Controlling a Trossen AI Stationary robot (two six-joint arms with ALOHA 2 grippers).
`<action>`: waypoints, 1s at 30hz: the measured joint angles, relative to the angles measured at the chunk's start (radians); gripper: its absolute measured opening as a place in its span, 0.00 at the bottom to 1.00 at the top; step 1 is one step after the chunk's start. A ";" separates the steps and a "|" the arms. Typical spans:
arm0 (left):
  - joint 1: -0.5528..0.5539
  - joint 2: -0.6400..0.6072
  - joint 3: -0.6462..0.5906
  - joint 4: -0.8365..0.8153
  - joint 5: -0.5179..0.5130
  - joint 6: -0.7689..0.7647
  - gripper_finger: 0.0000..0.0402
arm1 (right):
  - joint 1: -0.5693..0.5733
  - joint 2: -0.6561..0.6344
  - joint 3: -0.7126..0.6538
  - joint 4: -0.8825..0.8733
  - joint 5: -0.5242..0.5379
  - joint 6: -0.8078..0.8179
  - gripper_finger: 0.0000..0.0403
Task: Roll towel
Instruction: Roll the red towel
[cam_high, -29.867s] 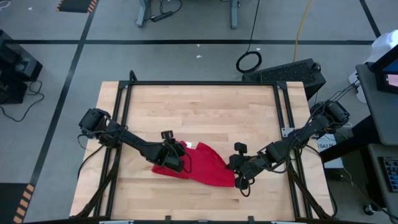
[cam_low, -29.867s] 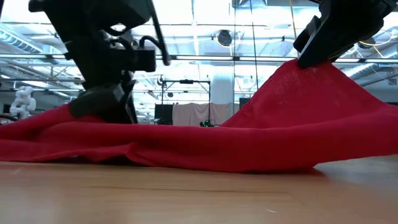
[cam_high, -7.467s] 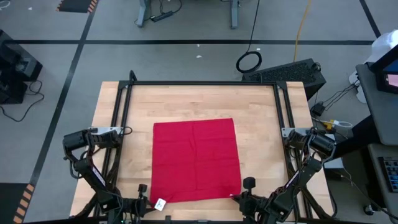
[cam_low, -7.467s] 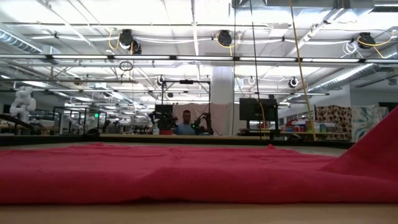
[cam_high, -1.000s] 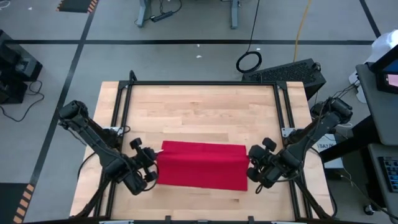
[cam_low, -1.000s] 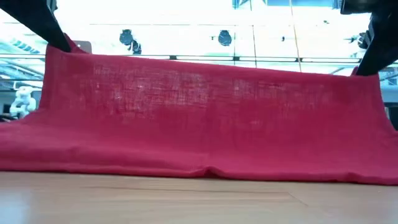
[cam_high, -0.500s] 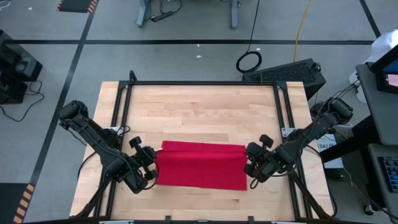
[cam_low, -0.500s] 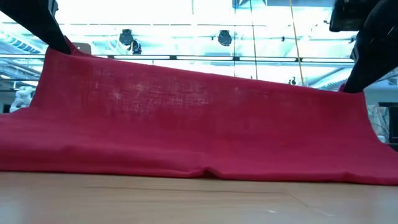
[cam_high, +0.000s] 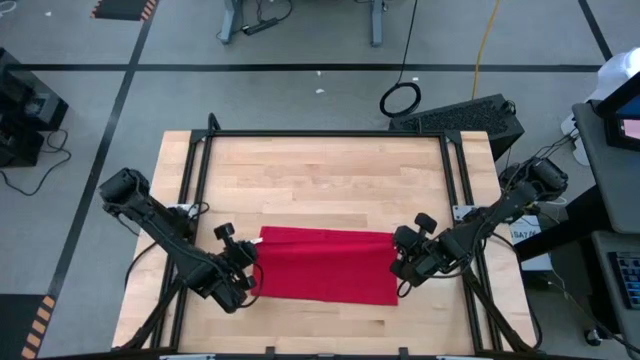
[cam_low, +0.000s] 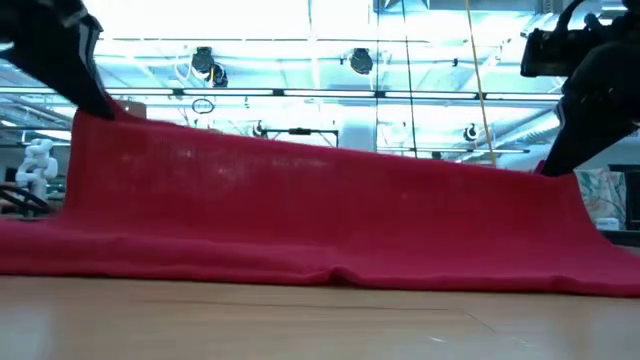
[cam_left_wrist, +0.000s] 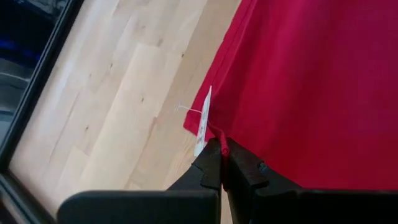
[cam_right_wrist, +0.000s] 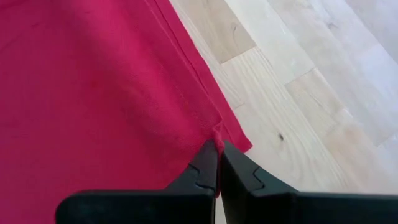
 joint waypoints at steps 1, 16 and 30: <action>0.004 0.011 -0.001 -0.001 0.001 0.000 0.02 | -0.001 0.000 -0.007 0.012 0.000 0.000 0.00; 0.067 0.050 -0.001 -0.007 0.003 0.034 0.02 | -0.039 0.016 -0.027 0.026 -0.004 -0.060 0.00; 0.128 0.050 -0.077 0.073 0.007 0.088 0.02 | -0.051 0.102 -0.027 0.041 -0.028 -0.049 0.00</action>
